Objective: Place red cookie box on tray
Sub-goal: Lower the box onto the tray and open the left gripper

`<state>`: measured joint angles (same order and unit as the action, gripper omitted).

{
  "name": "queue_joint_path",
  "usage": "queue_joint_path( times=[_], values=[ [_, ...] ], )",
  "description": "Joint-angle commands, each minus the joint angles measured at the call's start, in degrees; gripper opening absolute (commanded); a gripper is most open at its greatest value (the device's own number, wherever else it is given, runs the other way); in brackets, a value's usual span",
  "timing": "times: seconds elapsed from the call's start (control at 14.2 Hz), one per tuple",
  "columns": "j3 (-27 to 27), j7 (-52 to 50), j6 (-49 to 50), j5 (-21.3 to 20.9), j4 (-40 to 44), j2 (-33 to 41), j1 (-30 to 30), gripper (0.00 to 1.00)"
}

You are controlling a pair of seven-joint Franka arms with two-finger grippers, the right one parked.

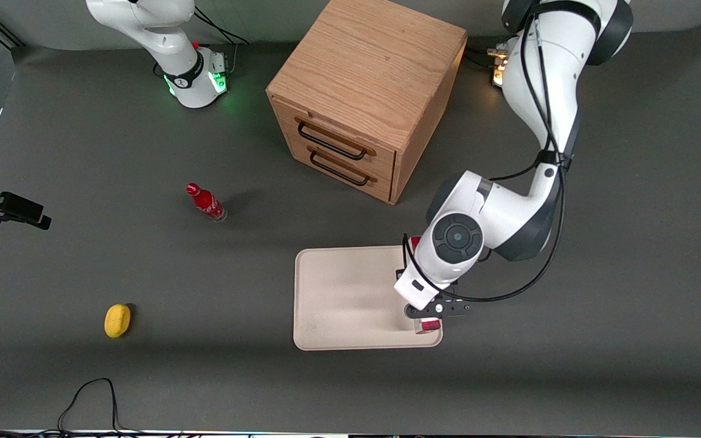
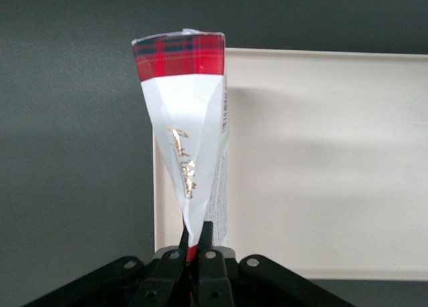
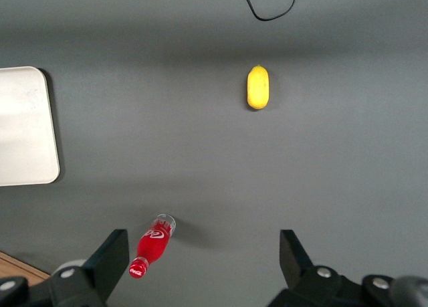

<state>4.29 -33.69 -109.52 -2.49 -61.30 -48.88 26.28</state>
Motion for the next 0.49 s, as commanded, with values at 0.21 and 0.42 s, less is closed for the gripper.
queue_joint_path(
  times=[0.21, 0.42],
  values=[
    [-0.25, 0.29, -4.47, -2.34, -0.75, -3.40, 0.09, 0.00],
    [-0.25, 0.29, -5.97, -2.69, -0.75, -4.11, 0.09, 0.00]
  ],
)
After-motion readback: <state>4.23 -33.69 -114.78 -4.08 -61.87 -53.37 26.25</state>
